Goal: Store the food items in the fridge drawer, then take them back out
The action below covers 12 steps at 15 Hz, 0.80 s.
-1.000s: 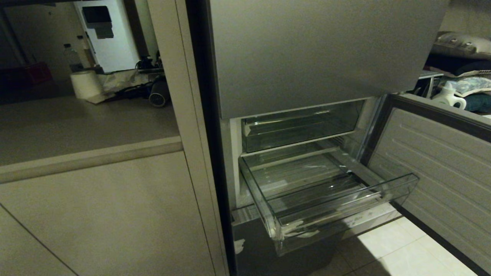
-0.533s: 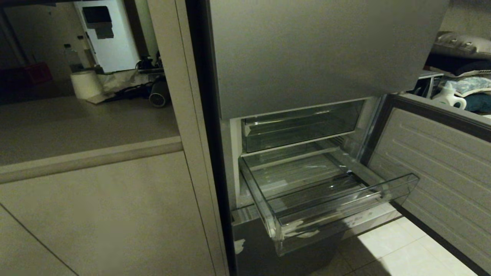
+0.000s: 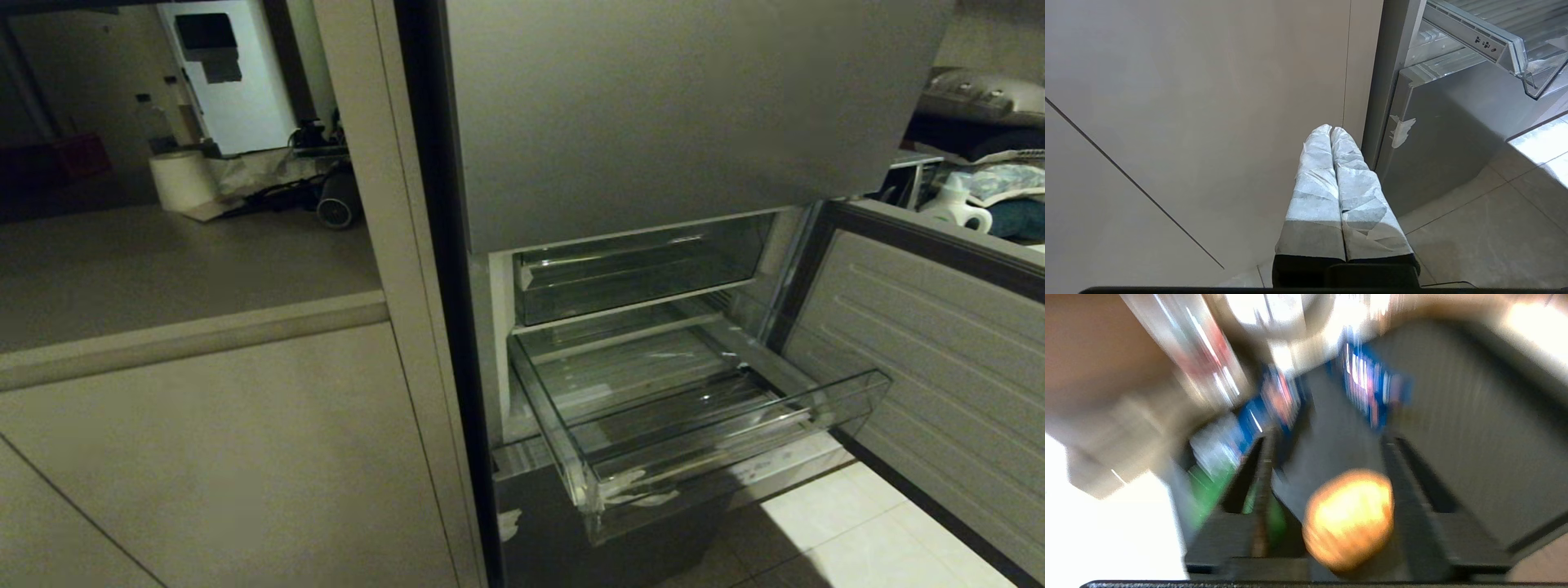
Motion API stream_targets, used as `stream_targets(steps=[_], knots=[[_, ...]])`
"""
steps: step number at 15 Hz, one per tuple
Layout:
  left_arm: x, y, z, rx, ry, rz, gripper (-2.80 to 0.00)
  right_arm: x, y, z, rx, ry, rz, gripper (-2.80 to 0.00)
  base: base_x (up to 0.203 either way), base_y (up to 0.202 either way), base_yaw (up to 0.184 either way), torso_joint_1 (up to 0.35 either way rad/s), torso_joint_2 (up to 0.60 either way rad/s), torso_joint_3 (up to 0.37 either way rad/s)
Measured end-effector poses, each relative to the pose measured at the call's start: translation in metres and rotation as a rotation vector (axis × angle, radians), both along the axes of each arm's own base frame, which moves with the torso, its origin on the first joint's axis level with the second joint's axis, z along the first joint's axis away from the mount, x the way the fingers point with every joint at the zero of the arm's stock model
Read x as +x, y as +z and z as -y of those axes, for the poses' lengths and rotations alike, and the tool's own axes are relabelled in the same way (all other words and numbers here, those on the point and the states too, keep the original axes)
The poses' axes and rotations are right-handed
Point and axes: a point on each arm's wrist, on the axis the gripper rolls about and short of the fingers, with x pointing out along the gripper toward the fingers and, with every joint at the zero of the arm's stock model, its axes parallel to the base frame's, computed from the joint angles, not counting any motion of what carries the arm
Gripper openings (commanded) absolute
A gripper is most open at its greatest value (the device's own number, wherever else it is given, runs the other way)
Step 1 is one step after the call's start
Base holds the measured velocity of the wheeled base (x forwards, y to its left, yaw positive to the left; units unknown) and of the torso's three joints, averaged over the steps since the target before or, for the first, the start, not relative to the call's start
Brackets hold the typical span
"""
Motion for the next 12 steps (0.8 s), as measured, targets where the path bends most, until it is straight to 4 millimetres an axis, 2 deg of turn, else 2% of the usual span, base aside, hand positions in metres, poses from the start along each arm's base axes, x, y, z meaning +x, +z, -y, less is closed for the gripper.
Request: stream_targets(steps=[3, 5, 6, 8, 9, 11, 12], knots=[[0.000, 0.000, 0.000, 0.000, 0.000, 0.000, -2.80, 0.016, 0.092, -0.039, -0.249, 0.048, 0.061, -2.80, 0.000, 0.000, 0.000, 0.000, 0.00, 0.000], [0.000, 0.000, 0.000, 0.000, -0.001, 0.000, -2.80, 0.043, 0.145, -0.073, -0.382, 0.169, 0.112, -2.80, 0.000, 0.000, 0.000, 0.000, 0.00, 0.000], [0.000, 0.000, 0.000, 0.000, 0.000, 0.000, -2.80, 0.065, 0.166, -0.091, -0.434, 0.259, 0.135, -2.80, 0.000, 0.000, 0.000, 0.000, 0.00, 0.000], [0.000, 0.000, 0.000, 0.000, -0.001, 0.000, -2.80, 0.122, 0.193, -0.121, -0.501, 0.464, 0.168, -2.80, 0.000, 0.000, 0.000, 0.000, 0.00, 0.000], [0.000, 0.000, 0.000, 0.000, -0.001, 0.000, -2.80, 0.150, 0.199, -0.137, -0.521, 0.572, 0.184, -2.80, 0.000, 0.000, 0.000, 0.000, 0.00, 0.000], [0.000, 0.000, 0.000, 0.000, -0.001, 0.000, -2.80, 0.206, 0.202, -0.178, -0.540, 0.829, 0.204, -2.80, 0.000, 0.000, 0.000, 0.000, 0.00, 0.000], [0.000, 0.000, 0.000, 0.000, 0.000, 0.000, -2.80, 0.230, 0.196, -0.201, -0.532, 0.963, 0.210, -2.80, 0.000, 0.000, 0.000, 0.000, 0.00, 0.000]])
